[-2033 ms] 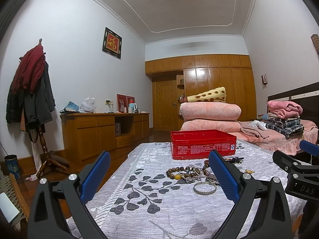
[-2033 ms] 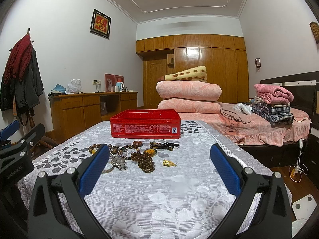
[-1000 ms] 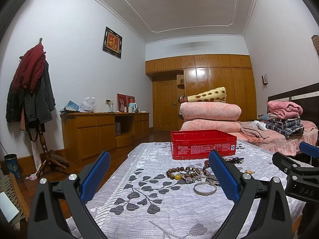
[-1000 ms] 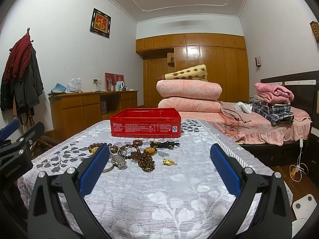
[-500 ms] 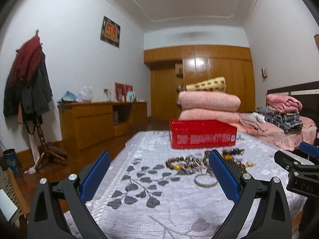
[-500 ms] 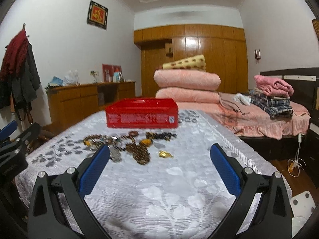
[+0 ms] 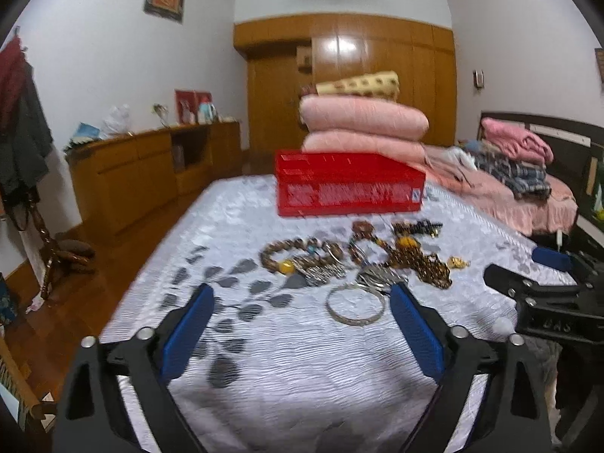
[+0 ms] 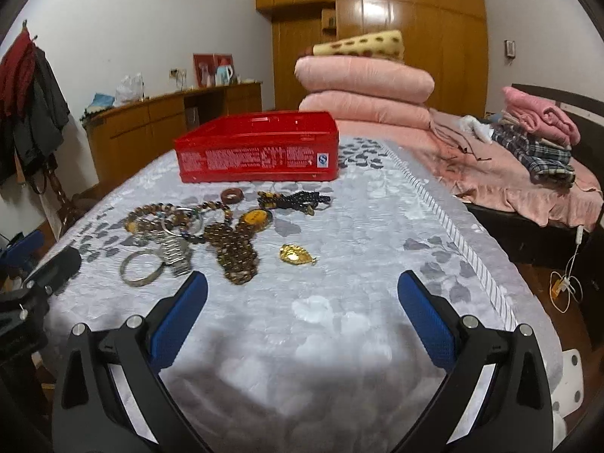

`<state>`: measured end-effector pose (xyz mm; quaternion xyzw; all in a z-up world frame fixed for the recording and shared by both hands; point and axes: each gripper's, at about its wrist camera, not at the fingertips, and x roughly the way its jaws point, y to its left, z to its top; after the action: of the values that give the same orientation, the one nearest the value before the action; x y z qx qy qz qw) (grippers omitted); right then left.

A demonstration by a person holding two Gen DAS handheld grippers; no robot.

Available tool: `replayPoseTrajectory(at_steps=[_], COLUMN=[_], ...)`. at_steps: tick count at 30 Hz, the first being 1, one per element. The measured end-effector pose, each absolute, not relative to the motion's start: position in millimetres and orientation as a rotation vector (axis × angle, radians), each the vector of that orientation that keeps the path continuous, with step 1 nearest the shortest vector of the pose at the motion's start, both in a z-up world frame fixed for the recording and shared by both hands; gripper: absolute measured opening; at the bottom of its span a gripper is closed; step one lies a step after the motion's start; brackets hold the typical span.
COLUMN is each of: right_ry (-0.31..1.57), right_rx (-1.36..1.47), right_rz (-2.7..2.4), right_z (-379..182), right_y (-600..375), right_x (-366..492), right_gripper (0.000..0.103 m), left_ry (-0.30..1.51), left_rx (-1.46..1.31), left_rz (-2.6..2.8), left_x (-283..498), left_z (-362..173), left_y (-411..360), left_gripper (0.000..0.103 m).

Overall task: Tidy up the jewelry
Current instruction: 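Grasp the silver bangle with the left gripper while the right gripper grasps the gold pendant, then carry the bangle and pendant into the red box while both grippers open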

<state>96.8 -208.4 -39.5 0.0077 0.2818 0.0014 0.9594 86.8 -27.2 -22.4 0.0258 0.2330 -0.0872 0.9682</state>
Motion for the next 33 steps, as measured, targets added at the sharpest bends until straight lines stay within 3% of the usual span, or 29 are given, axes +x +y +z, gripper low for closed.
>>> replayPoseTrajectory(at_steps=[4, 7, 9, 22, 28, 33], right_ry=[0.636, 0.691, 0.722, 0.851, 0.851, 0.846], right_rx=[0.012, 0.031, 0.024, -0.011, -0.035, -0.033], right_rz=[0.022, 0.042, 0.043, 0.088, 0.111, 0.112], right_z=[-44, -47, -48, -54, -54, -53], right_y=[-214, -220, -222, -218, -214, -214], right_x=[119, 133, 141, 176, 179, 176], right_gripper=[0.076, 0.072, 0.063, 0.048, 0.028, 0.026], left_ry=[0.559, 0.603, 0.628, 0.779, 0.783, 0.779], left_rx=[0.038, 0.041, 0.037, 0.032, 0.05, 0.039], left_rz=[-0.219, -0.231, -0.238, -0.278, -0.289, -0.309], left_x=[111, 122, 127, 157, 159, 158], left_z=[-30, -34, -36, -46, -46, -45], left_y=[-36, -41, -43, -55, -60, -60], left_gripper=[0.082, 0.08, 0.08, 0.072, 0.052, 0.049])
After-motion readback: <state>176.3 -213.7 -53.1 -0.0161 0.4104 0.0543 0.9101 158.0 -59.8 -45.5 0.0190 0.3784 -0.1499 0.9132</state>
